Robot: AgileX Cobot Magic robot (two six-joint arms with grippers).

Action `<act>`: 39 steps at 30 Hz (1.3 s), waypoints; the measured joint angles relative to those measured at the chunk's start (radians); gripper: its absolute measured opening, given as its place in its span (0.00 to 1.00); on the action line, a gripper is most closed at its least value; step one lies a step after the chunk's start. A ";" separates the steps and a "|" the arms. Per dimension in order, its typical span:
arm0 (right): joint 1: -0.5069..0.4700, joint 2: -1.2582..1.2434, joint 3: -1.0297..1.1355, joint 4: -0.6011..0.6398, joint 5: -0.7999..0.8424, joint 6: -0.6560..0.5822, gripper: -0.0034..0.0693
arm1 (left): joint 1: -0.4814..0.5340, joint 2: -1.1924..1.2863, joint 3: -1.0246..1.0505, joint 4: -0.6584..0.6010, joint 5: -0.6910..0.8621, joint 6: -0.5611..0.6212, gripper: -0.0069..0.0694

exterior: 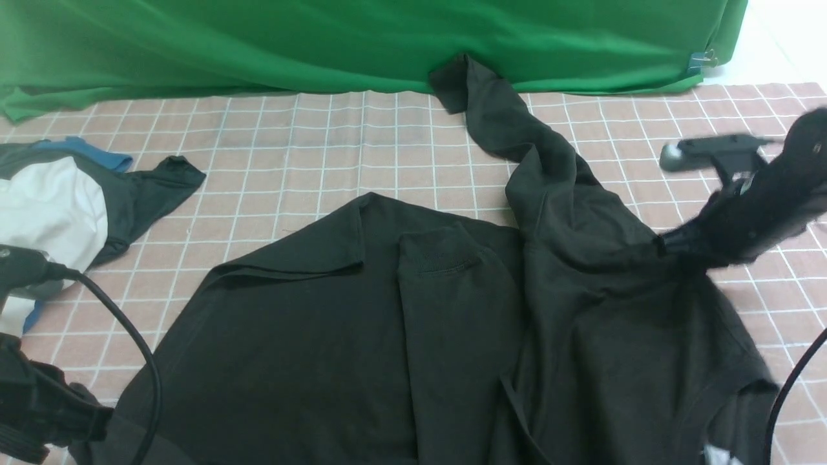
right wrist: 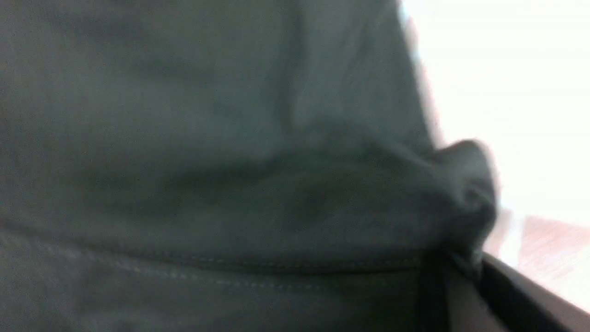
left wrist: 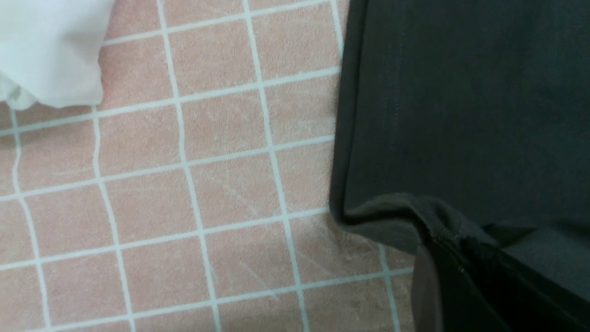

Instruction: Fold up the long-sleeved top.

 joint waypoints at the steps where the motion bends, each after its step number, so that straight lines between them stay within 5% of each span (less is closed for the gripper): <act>1: -0.010 0.001 -0.042 -0.008 0.019 0.000 0.12 | 0.000 0.000 0.000 0.006 0.012 0.000 0.14; 17: -0.079 0.165 -0.397 -0.113 0.047 0.000 0.16 | 0.000 0.000 0.000 -0.014 -0.036 0.034 0.14; 19: -0.083 0.172 -0.400 -0.119 0.052 0.006 0.24 | 0.000 0.000 0.002 -0.014 -0.035 0.041 0.14; 21: -0.088 0.167 -0.403 -0.127 0.071 0.032 0.47 | 0.000 0.000 0.015 -0.014 -0.035 0.043 0.14; 22: -0.089 0.166 -0.403 -0.127 0.075 0.034 0.50 | 0.000 0.000 0.017 -0.014 -0.035 0.043 0.14; 24: -0.091 0.130 -0.406 -0.134 0.130 0.062 0.78 | 0.000 0.000 0.037 -0.014 -0.032 0.044 0.14; 26: -0.088 0.082 -0.406 -0.134 0.200 0.084 0.87 | 0.000 0.000 0.041 -0.014 -0.028 0.045 0.14; 28: -0.080 0.040 -0.401 -0.135 0.255 0.087 0.88 | 0.000 0.000 0.041 -0.014 -0.028 0.045 0.14; 34: 0.112 -0.285 -0.108 -0.127 0.440 0.115 0.66 | 0.000 0.000 0.041 -0.053 -0.058 0.045 0.14; 39: 0.349 -0.491 0.221 -0.117 0.492 0.133 0.75 | 0.000 0.000 0.041 -0.067 -0.077 0.045 0.14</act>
